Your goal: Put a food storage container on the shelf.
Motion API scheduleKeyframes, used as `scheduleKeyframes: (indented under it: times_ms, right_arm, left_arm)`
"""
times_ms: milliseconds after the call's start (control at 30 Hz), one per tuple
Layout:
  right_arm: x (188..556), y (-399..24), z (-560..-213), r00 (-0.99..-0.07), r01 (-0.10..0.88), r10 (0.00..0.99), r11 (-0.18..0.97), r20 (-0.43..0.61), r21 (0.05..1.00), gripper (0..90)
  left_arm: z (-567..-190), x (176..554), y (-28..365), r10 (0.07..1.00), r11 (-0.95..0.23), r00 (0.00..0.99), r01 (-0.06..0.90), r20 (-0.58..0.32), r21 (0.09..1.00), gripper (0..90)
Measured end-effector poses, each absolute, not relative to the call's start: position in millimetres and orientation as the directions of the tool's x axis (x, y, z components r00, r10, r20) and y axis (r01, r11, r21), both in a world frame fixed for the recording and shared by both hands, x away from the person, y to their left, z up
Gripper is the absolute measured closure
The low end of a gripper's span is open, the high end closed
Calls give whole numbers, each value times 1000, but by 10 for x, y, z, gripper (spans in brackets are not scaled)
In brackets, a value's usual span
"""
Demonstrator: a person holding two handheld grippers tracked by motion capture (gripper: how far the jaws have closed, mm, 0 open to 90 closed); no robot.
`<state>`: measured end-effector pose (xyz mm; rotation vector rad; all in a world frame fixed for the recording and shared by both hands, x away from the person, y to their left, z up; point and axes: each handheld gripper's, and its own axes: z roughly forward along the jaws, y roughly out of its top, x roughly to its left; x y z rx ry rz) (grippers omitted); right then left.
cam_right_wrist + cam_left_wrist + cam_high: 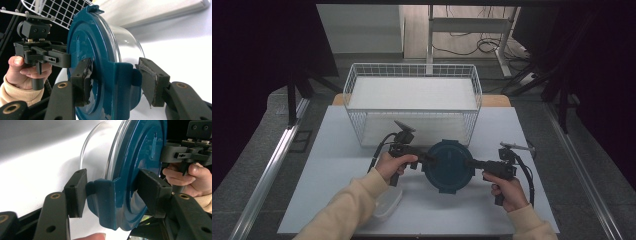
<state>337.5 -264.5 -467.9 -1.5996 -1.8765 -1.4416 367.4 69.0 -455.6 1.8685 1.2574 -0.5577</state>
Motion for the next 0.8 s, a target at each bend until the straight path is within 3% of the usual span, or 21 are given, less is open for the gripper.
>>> scheduleKeyframes:
  times_ms: [800]
  right_arm:
    - [3339,-2250,-3983,-462,809,553,-58,693,585,459]
  left_arm:
    - [-3872,3399,1081,584,-135,467,863,-664,487,426]
